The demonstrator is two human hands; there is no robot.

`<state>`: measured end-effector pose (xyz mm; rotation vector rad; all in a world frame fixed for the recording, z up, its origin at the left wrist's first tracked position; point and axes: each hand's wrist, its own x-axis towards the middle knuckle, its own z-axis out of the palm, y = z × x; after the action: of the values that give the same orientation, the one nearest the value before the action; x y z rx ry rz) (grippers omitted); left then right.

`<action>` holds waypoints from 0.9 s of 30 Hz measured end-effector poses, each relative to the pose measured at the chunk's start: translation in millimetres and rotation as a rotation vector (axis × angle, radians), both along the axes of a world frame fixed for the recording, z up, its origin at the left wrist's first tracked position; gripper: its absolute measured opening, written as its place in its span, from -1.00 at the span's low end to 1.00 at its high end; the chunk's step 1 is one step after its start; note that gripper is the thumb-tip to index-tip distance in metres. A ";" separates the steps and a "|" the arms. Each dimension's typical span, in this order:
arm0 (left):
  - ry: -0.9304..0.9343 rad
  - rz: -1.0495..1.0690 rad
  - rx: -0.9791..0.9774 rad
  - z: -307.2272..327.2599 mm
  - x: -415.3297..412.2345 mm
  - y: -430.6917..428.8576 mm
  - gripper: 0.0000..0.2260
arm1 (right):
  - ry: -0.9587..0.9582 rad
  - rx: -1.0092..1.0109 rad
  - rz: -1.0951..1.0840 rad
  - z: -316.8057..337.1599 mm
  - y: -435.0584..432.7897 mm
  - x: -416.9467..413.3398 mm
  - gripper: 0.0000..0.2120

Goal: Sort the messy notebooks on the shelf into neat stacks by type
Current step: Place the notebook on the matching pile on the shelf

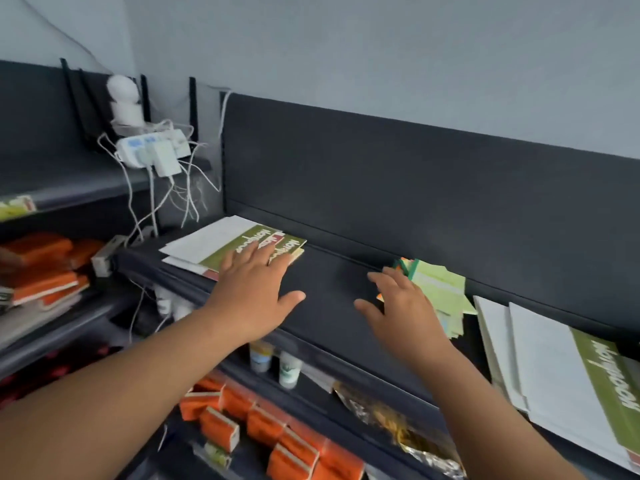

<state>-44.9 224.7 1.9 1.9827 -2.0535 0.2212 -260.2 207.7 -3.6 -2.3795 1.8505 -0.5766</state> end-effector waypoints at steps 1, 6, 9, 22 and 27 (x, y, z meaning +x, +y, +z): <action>-0.004 0.018 -0.001 -0.1 19.5 1.6 -0.39 | -0.006 -0.001 0.017 -2.1 -2.8 18.8 -0.46; 0.012 0.095 0.041 -2.2 98.2 -1.5 -0.38 | -0.028 0.070 0.073 -9.8 -15.9 96.1 -0.45; 0.027 0.128 0.068 -2.8 127.8 -12.6 -0.38 | -0.018 0.099 0.096 -10.1 -29.3 127.4 -0.45; 0.054 0.253 0.110 -18.2 190.5 -99.1 -0.39 | -0.004 0.225 0.133 -37.9 -141.6 198.3 -0.45; 0.059 0.227 0.202 -37.0 205.8 -136.2 -0.37 | 0.109 0.287 0.162 -52.8 -158.1 211.8 -0.45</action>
<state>160.9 88.5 -35.1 2.3152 -1.8770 -0.0011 -48.4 49.6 -56.4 -2.3747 1.6280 -0.1575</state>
